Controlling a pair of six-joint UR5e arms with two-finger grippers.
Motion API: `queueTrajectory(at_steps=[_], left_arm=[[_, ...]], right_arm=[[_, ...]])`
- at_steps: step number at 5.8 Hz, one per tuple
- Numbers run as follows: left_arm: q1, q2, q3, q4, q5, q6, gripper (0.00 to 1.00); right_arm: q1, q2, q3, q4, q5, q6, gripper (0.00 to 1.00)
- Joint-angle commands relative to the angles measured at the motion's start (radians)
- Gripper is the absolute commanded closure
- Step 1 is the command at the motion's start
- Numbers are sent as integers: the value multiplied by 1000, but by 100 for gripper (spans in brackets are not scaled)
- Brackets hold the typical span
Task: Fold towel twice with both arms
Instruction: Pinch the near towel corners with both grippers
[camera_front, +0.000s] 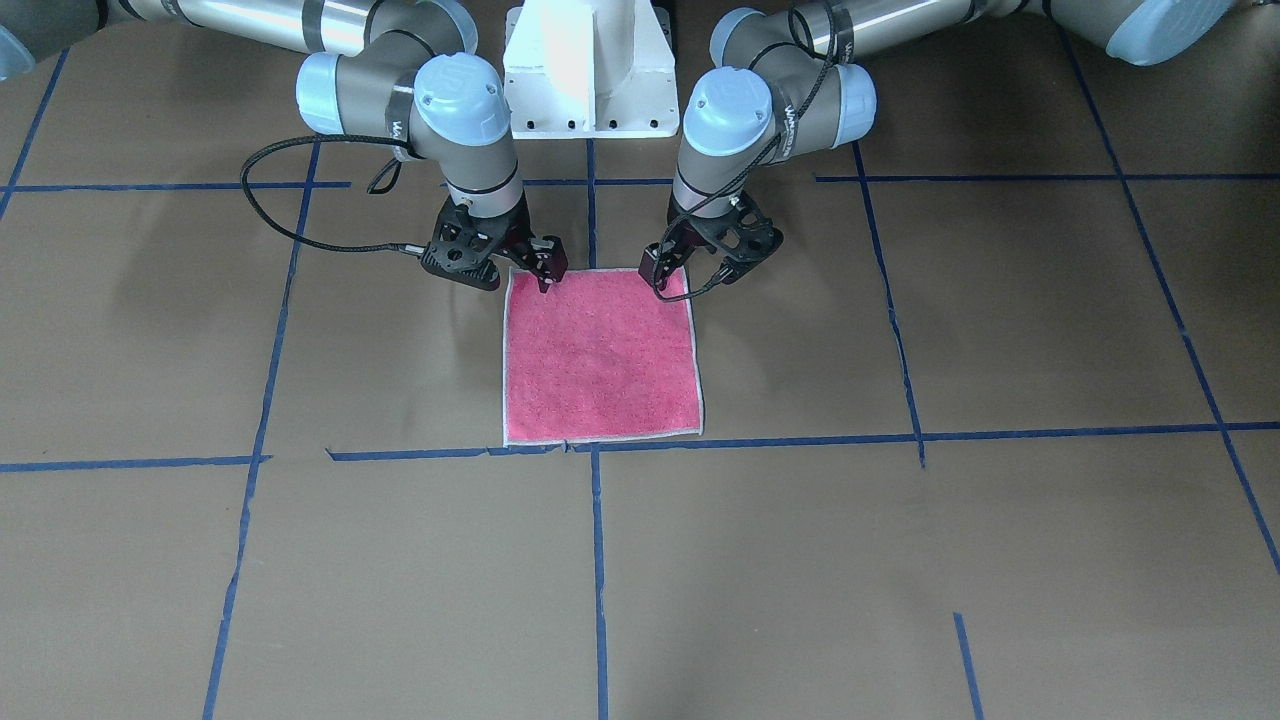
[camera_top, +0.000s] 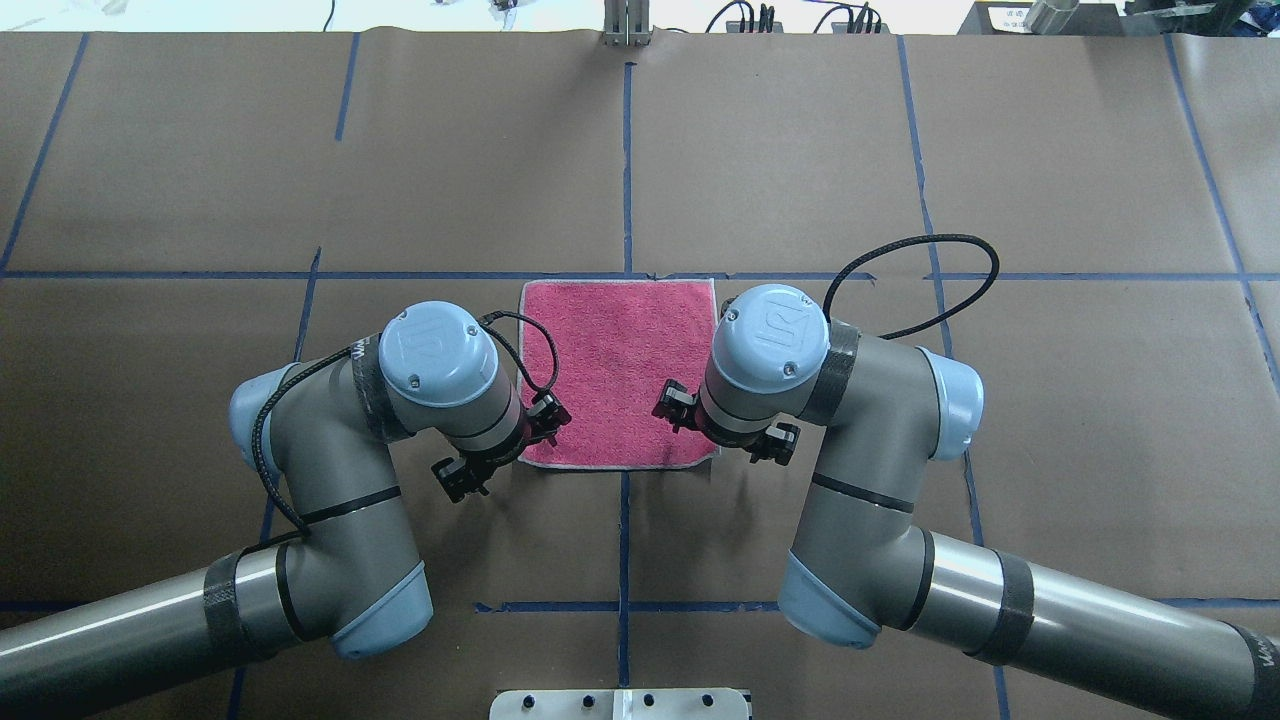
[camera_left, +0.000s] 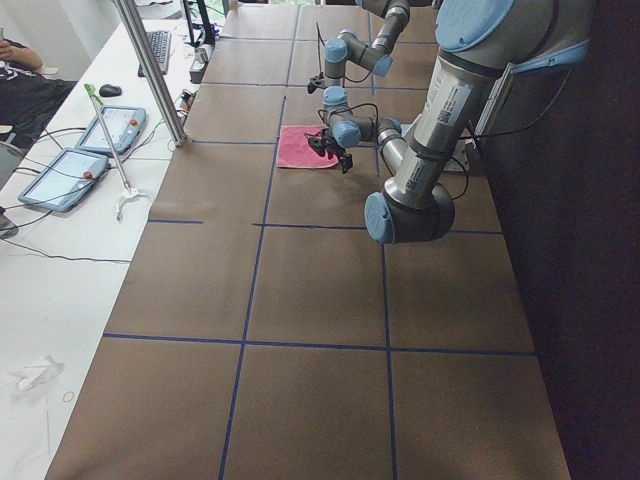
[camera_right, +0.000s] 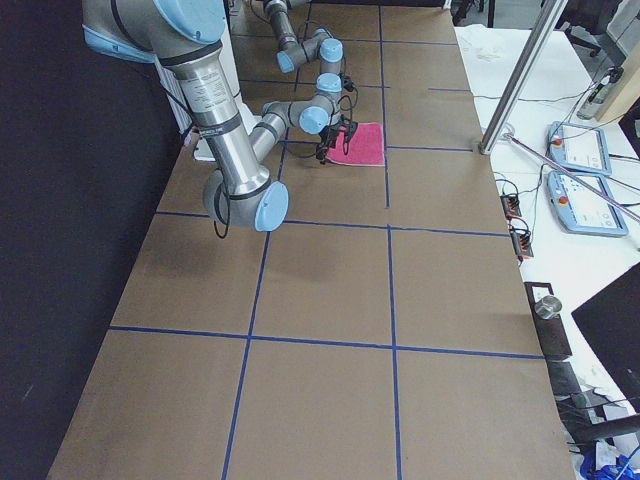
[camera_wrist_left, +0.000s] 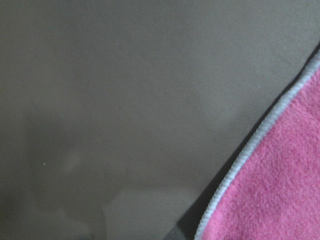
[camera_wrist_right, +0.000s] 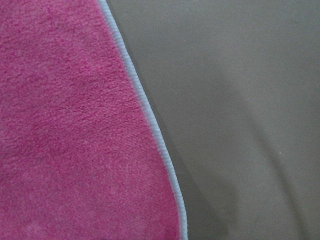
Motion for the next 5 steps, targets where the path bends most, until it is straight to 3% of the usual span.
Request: queueTrajectory(at_steps=[1,5], left_arm=[[-1,-3,-11,1,-1,7,5],[-3,-3,-14,1,-3,5,47]], right_arm=[[0,2,0,0,0,0,0],[2,2,0,0,0,5,0]])
